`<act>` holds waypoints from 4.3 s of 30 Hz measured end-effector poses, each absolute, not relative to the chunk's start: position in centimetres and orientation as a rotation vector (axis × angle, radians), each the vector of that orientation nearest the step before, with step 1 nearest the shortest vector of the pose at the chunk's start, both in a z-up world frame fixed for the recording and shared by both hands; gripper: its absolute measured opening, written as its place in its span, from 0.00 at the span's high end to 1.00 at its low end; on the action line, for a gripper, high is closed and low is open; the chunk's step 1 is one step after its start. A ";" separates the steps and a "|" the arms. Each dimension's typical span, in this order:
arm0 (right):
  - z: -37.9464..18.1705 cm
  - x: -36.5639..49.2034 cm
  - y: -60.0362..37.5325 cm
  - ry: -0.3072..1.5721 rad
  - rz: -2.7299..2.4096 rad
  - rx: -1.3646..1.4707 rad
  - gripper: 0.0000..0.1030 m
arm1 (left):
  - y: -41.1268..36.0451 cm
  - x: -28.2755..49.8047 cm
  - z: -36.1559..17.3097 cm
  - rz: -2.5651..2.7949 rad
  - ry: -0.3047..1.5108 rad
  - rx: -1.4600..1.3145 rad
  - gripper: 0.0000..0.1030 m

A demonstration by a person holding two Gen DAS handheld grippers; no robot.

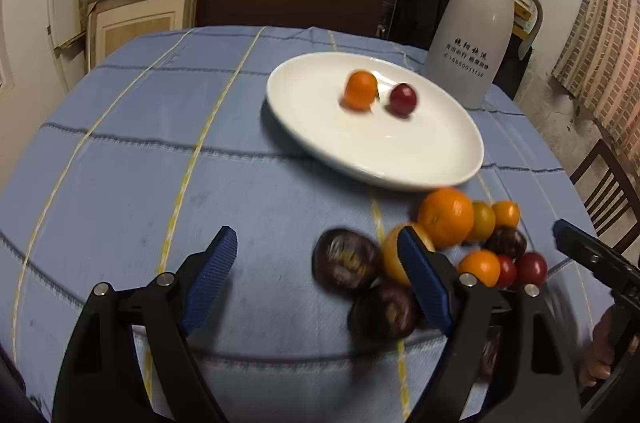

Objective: Organize fruits
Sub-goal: 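Carry both fruits onto the white plate and open both tools, then grasp a dark brown fruit with the left tool while the right tool grasps a tangerine, then lower both held fruits onto the white plate and open both tools, then move both open tools back from the plate toward the fruit pile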

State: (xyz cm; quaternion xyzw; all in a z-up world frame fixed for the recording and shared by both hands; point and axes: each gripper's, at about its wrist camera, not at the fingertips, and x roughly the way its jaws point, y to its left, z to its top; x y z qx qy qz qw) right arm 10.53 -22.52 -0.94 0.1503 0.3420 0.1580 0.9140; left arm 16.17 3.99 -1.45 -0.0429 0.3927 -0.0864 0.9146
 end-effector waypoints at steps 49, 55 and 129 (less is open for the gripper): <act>-4.5 7.1 -20.0 0.859 0.421 0.230 0.61 | 2.9 17.1 -4.3 -0.177 0.854 0.032 0.59; -1.9 7.0 -21.5 0.756 0.440 0.309 0.61 | 2.6 16.4 -0.9 -0.204 0.780 0.001 0.59; -0.6 10.6 -25.9 0.569 0.236 0.423 0.07 | 0.3 16.7 -2.7 -0.237 0.775 0.069 0.24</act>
